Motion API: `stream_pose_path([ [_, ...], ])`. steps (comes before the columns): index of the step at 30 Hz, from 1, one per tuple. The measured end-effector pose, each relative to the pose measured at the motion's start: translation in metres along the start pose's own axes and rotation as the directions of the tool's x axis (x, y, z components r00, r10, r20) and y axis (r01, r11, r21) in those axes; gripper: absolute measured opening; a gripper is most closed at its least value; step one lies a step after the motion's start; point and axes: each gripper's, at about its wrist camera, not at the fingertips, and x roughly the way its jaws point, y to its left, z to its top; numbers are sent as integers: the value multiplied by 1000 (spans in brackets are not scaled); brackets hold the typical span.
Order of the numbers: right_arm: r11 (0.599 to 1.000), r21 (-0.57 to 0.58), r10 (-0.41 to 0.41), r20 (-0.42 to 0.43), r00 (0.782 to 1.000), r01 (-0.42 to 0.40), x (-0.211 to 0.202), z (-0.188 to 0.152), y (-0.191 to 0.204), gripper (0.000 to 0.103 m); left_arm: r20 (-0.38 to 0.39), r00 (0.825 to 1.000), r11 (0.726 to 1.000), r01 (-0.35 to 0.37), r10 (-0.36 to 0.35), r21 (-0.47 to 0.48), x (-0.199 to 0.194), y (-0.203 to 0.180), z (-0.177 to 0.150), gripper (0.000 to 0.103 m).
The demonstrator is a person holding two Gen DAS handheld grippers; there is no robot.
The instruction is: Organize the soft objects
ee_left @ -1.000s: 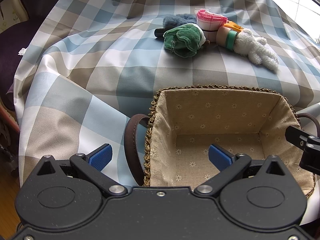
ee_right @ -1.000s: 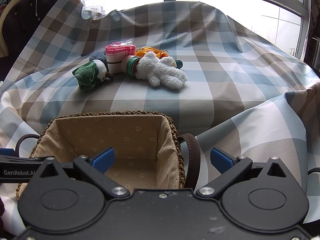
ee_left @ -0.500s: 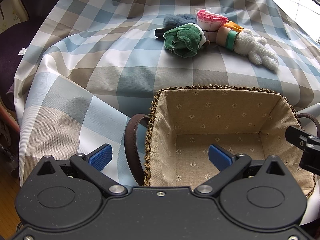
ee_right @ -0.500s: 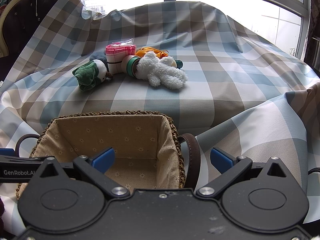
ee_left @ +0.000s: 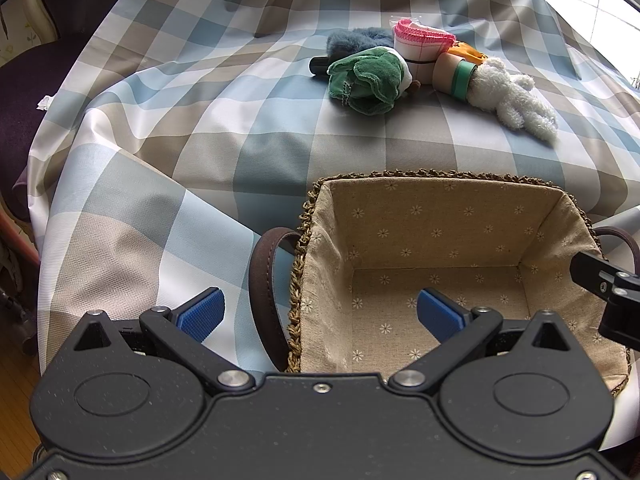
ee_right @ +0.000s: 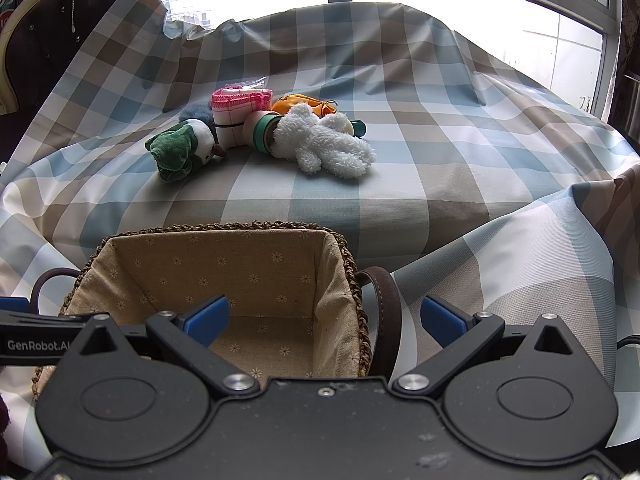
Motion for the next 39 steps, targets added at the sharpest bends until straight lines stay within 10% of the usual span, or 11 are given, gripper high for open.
stream_pose_path([
  [39,999,-47,-25,-5,1000,24,4,-1,10,102,60,998,1000,15,-16,22,-8,-4,2,99],
])
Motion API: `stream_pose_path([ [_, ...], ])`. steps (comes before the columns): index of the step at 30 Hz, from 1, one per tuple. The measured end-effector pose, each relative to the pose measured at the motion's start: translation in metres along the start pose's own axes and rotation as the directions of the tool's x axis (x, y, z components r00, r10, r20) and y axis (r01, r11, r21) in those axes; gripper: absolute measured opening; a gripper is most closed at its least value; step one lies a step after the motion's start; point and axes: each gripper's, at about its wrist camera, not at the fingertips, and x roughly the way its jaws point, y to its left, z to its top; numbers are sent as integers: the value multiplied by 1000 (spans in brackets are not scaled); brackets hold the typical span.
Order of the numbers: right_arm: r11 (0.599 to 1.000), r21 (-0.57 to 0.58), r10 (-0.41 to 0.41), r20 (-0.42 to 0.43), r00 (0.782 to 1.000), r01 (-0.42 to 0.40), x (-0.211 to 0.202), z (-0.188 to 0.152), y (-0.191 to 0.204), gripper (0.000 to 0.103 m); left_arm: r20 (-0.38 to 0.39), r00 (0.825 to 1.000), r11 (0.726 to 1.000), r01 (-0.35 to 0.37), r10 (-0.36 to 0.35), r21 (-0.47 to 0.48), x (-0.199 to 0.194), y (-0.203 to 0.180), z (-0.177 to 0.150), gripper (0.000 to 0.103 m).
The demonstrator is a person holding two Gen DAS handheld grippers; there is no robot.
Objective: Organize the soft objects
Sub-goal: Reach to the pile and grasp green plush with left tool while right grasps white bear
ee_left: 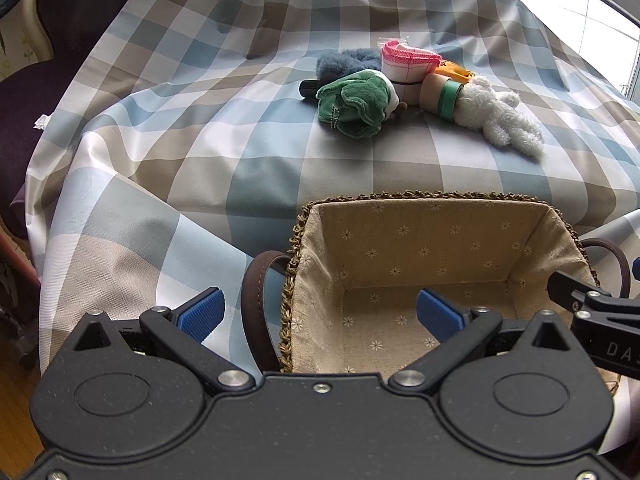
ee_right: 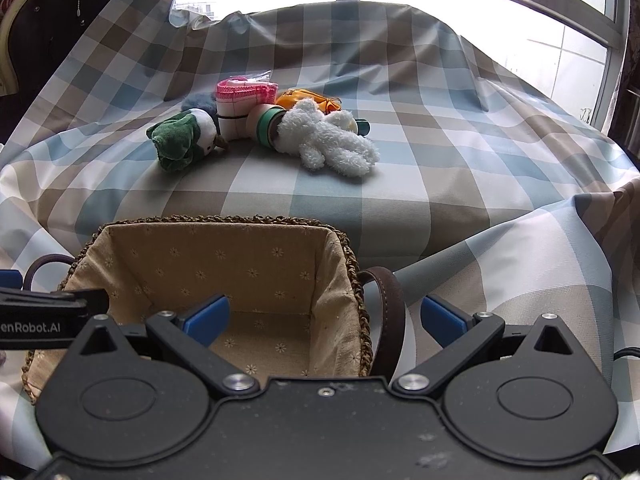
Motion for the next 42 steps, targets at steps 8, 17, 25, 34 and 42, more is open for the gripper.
stream_pose_path([
  [8,999,14,50,-42,998,-50,5,7,-4,102,-9,999,998,52,-51,22,1,-4,8,97],
  [17,982,147,129,-47,991,-121,18,39,-31,97,76,990,991,112,-118,72,-2,1,50,97],
  [25,993,62,96,55,994,-100,41,85,-30,97,82,984,981,145,-156,126,40,-4,100,98],
  [34,998,-51,47,58,997,-44,99,116,-16,84,113,981,954,123,-158,272,87,-16,127,98],
  [42,986,-166,27,28,999,-22,143,129,3,74,111,975,950,157,-193,271,122,-12,140,98],
])
